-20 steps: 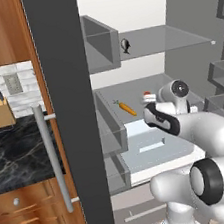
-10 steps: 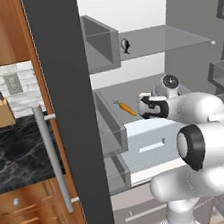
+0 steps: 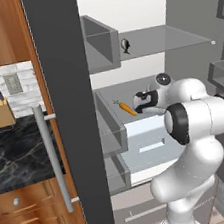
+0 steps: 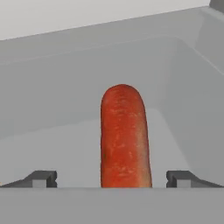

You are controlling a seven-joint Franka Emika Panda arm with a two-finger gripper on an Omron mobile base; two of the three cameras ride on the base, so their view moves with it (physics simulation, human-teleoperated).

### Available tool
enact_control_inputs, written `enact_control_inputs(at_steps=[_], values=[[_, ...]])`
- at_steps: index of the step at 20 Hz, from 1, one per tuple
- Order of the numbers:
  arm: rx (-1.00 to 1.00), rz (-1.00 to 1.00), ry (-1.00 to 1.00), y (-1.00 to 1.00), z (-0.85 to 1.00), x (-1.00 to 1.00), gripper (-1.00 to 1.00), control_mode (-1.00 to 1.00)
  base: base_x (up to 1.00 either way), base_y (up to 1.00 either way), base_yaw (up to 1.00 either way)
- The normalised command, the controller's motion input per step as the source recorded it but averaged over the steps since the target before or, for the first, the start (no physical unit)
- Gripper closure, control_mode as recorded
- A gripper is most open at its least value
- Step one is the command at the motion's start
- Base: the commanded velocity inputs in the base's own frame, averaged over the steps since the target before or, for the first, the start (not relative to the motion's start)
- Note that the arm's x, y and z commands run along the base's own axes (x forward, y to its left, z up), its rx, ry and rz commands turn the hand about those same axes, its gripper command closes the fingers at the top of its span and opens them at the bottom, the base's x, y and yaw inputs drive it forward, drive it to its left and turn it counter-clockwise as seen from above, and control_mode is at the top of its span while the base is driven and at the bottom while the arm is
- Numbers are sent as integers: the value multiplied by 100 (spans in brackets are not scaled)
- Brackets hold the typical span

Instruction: Place one carrot and one fish in each tupperware on the nearby counter, to pack two identical lunches.

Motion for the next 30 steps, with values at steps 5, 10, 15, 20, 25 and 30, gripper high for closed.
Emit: enact_control_inputs(at_steps=[5, 10, 15, 20, 25, 30], values=[[0, 0, 14, -5, -50, 14, 100, -100, 0, 0, 0], [-1, 0, 16, 0, -75, -1, 100, -100, 0, 0, 0], [0, -4, 0, 0, -11, -84, 100, -100, 0, 0, 0], [0, 0, -1, 8, 15, -100, 100, -100, 0, 0, 0], [0, 0, -2, 12, 60, -100, 100, -100, 0, 0, 0], [0, 0, -3, 2, 69, -81, 100, -100, 0, 0, 0]])
